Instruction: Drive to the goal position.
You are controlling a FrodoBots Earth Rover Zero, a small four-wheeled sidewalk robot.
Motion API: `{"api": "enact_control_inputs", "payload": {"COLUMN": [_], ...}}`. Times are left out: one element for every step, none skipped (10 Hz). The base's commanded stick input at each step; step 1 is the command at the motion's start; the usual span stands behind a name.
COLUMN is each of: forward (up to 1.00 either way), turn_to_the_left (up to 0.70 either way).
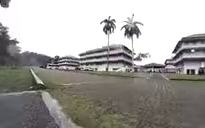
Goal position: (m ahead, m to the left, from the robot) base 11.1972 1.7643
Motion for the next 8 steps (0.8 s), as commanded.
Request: {"api": "enact_control_inputs", "payload": {"forward": [0.70,0.70,0.70,0.70,0.70,0.70,0.70,0.70], "turn_to_the_left": [0.00,0.00,0.00,0.00,0.00,0.00,0.00,0.00]}}
